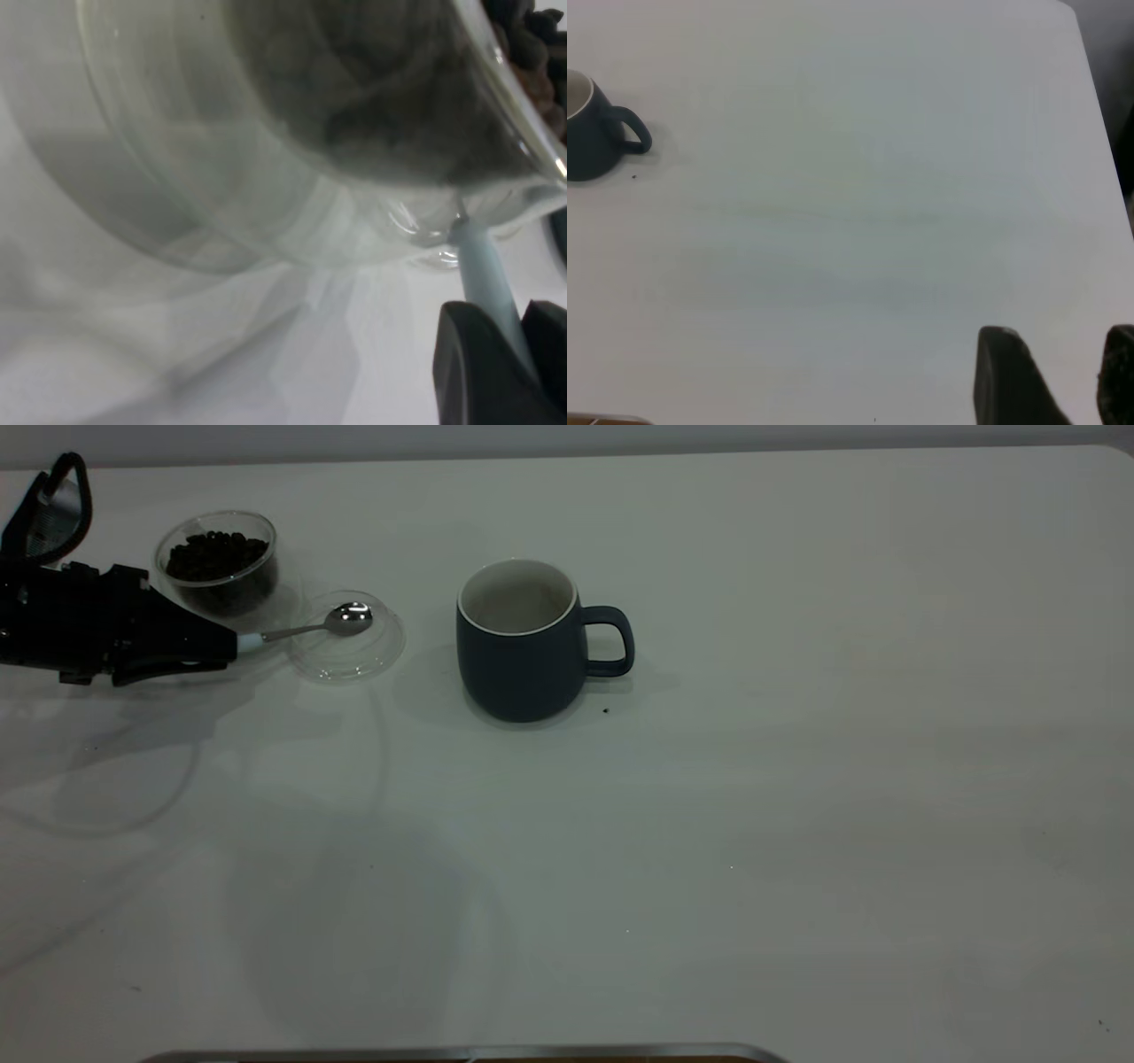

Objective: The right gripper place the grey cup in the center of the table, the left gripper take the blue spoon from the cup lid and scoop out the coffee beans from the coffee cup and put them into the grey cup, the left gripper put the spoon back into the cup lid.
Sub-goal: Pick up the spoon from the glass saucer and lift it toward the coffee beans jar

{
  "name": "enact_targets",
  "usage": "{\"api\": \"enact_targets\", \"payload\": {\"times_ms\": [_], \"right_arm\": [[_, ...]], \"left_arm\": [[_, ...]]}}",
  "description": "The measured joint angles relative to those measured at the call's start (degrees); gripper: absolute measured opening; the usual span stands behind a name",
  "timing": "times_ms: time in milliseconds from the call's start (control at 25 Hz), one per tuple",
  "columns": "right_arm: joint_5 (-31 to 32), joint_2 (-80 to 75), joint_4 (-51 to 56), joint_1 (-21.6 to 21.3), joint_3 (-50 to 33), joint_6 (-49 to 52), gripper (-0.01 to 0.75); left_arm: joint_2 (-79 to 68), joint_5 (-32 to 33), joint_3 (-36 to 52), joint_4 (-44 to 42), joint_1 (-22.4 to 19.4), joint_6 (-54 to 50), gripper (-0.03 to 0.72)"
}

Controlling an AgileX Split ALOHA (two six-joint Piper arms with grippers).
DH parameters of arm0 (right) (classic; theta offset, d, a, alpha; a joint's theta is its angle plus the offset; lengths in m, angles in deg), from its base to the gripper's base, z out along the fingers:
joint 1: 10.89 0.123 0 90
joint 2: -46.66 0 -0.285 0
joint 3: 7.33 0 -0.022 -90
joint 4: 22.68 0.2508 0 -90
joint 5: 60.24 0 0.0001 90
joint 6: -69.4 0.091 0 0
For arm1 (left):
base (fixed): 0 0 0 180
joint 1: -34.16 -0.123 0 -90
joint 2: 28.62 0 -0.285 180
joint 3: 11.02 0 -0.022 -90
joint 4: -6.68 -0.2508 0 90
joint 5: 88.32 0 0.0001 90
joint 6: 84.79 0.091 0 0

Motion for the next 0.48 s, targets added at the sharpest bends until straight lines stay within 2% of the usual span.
{"api": "enact_targets", "payload": {"times_ms": [240,480], "right_arm": [[0.0,0.01,0.0,0.0,0.0,0.0,0.281],[0.0,0.01,0.0,0.0,0.0,0.0,0.281]], "left_arm": [[0.77,1.22,0.0,-0.43,-0.06,-0.44,0.131],[3.63,6.1,0.0,-6.92,-0.17,-4.37,0.131]]}}
